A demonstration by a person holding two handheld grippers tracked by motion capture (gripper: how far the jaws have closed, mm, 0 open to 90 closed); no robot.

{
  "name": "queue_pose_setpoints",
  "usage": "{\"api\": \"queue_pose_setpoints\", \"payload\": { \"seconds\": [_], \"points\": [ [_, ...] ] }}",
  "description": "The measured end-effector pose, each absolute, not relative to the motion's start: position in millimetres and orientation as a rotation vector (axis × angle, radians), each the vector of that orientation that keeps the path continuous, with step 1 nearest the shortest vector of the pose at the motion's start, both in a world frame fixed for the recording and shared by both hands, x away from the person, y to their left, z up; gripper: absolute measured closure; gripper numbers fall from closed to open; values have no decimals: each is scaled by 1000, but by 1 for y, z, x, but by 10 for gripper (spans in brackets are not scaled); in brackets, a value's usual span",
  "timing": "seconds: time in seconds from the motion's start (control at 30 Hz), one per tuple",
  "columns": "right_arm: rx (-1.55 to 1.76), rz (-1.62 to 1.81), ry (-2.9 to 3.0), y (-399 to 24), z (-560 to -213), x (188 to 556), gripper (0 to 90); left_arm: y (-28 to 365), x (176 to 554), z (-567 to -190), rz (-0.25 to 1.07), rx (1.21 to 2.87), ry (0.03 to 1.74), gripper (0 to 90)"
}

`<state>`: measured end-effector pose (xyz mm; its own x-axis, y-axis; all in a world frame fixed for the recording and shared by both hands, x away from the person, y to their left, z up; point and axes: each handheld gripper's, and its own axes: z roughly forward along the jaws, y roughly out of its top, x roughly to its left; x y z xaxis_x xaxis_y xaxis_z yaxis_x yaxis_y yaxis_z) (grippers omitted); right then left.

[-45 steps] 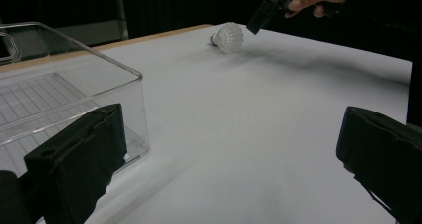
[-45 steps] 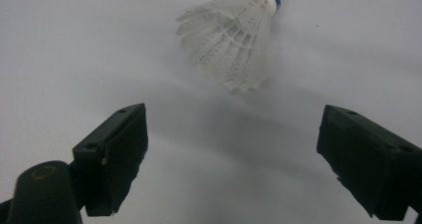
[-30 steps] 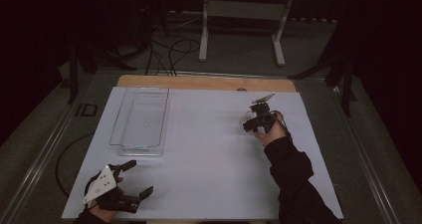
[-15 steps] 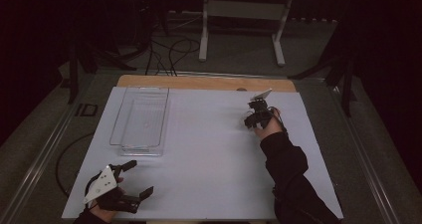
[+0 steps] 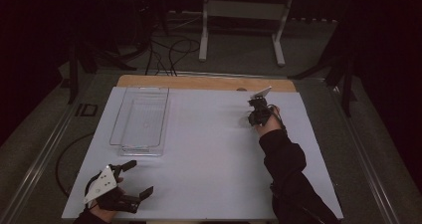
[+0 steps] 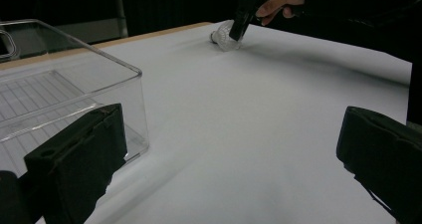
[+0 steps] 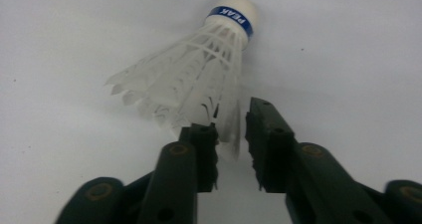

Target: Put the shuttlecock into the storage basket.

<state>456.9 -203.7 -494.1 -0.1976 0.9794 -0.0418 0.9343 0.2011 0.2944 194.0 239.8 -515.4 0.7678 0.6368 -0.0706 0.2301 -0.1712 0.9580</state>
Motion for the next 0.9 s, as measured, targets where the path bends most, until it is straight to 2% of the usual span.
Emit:
{"api": "queue_pose_setpoints", "payload": {
  "seconds": [0.33, 0.9],
  "points": [
    [1829, 311, 2268, -203, -493, 460, 895, 240, 194, -515, 417, 1745, 684, 1],
    [1732, 290, 2404, -206, -481, 456, 900, 239, 194, -516, 416, 1749, 687, 1]
  ]
}}
